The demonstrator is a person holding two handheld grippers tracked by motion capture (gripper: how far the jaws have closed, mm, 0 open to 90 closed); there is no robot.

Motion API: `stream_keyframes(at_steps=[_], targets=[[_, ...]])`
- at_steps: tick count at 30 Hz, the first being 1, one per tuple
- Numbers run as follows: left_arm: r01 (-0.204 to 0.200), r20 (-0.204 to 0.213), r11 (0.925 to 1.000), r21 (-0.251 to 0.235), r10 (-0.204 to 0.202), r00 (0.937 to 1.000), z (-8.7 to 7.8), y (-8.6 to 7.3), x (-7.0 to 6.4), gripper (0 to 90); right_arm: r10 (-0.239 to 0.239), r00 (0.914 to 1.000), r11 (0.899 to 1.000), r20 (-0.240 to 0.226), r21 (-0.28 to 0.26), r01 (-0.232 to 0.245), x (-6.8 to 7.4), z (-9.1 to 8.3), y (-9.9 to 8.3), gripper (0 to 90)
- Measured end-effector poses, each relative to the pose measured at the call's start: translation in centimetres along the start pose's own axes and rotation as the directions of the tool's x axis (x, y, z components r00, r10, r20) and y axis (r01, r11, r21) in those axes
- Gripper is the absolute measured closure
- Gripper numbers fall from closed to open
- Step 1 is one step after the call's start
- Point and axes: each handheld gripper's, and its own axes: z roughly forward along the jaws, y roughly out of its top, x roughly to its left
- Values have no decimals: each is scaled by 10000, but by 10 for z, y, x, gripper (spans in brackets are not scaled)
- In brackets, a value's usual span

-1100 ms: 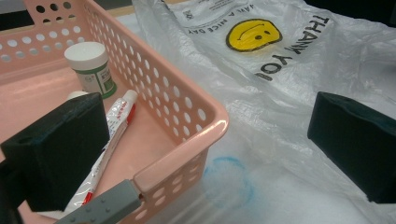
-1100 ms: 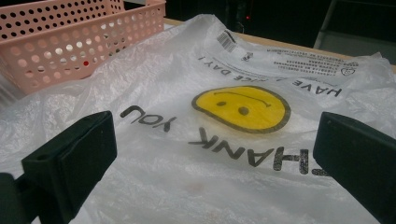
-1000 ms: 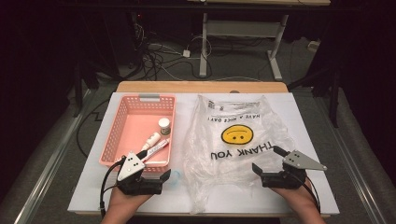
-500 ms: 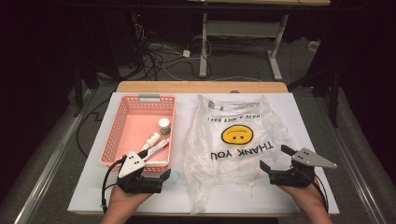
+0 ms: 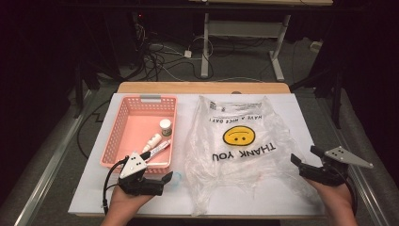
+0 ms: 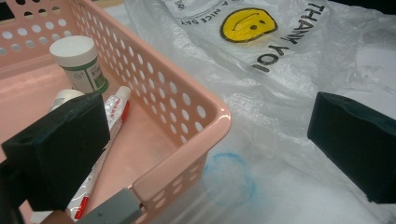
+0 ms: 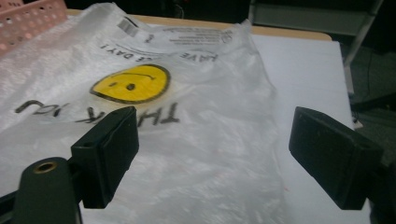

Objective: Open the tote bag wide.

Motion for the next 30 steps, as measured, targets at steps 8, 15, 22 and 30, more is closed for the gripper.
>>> stream_keyframes(at_steps=[8,15,22,30], targets=[[465,102,9989,-56,-464,9989,-4,0,6,0,651,9973,9957,346,640,-672,-24,5,-12,228],[329,54,9994,51,-329,9994,-3,0,7,0,1131,9930,9790,352,1669,-1175,-33,19,-24,284],[351,-82,9993,111,-350,9994,-3,0,8,0,1127,9920,9650,574,2317,-1230,-37,29,-30,348],[571,-116,9981,230,-568,9983,-4,0,10,0,745,9964,9635,414,2547,-827,-33,31,-31,579]])
